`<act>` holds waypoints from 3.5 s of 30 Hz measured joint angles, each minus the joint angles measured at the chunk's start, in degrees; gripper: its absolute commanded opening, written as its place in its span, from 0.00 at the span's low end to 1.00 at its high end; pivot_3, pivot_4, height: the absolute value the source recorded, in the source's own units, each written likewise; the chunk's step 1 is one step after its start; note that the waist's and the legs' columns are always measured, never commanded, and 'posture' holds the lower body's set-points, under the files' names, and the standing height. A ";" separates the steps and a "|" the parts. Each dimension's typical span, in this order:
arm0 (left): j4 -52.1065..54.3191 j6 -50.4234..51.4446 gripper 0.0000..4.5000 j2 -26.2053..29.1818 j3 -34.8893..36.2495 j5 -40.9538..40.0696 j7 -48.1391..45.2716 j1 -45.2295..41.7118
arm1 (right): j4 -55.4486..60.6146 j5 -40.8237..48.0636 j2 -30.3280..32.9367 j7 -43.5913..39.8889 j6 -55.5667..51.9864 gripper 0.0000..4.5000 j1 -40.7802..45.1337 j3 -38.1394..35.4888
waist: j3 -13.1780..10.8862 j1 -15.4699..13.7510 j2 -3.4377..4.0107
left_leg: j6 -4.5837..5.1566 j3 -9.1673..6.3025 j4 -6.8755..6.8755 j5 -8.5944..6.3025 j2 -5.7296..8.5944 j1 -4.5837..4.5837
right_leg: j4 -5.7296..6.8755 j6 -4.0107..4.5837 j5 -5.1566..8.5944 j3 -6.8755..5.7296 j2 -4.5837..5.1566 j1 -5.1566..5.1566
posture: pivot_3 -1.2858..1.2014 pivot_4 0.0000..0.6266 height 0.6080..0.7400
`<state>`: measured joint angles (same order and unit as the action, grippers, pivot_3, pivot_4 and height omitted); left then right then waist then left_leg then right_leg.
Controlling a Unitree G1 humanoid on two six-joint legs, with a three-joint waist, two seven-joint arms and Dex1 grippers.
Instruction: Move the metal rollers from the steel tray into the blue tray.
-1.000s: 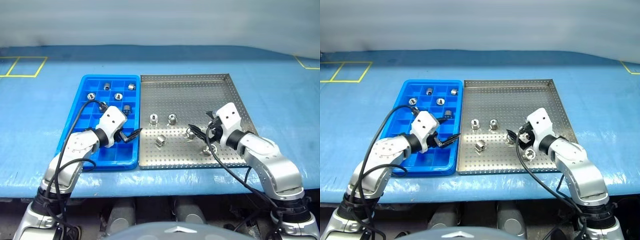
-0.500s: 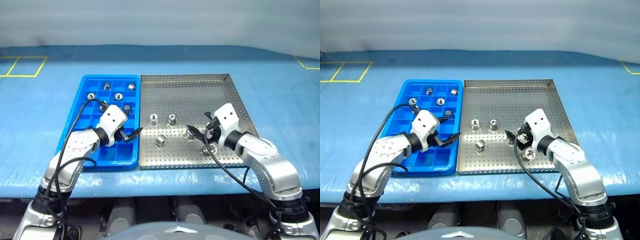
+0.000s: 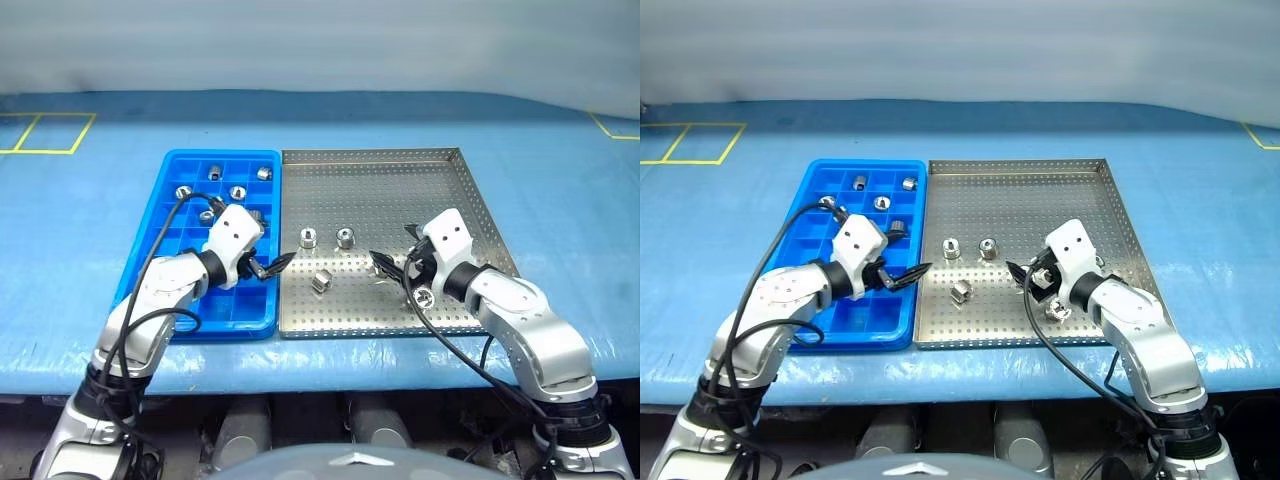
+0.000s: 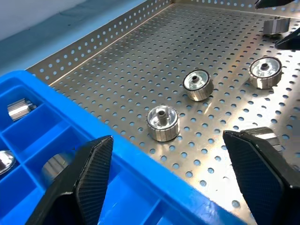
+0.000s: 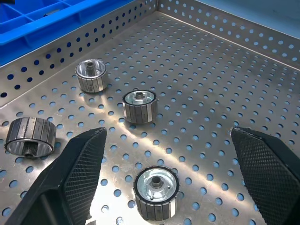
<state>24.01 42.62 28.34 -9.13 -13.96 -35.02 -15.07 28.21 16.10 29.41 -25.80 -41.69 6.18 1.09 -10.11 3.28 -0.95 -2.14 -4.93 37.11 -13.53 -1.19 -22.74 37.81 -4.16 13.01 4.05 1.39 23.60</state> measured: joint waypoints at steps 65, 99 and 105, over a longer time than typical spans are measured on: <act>7.38 17.05 0.29 -2.09 13.10 6.54 21.31 2.24 | 3.54 4.90 0.85 -8.98 1.98 1.00 0.04 3.74 | 0.08 -2.13 0.13 | 0.02 -0.05 -0.03 0.02 0.01 0.04 | 0.00 -0.01 -0.01 -0.02 0.00 -0.02 | 0.55 0.24 1.00; -2.86 10.72 0.71 -10.72 24.02 7.97 29.88 1.43 | 2.20 3.10 -0.35 -6.04 2.90 1.00 -0.97 4.79 | 0.06 -2.59 0.06 | 0.01 -0.06 0.01 0.03 0.02 0.04 | -0.01 0.00 -0.03 -0.05 0.03 -0.06 | 0.53 0.24 1.00; -1.71 4.29 0.71 -15.85 19.04 -0.62 20.86 -1.53 | 2.68 2.23 0.31 -4.59 2.84 1.00 -1.78 3.61 | 0.06 -2.63 0.05 | 0.00 -0.05 0.07 0.03 0.08 0.00 | -0.06 -0.04 -0.06 -0.04 0.07 -0.10 | 0.51 0.24 1.00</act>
<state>22.30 46.91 12.49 9.91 -14.58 -14.16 -16.60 30.89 18.33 29.72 -30.39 -38.85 4.40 4.70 -10.05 0.65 -0.90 -2.14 -4.97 37.18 -13.50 -1.11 -22.74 37.75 -4.20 12.95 4.01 1.46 23.50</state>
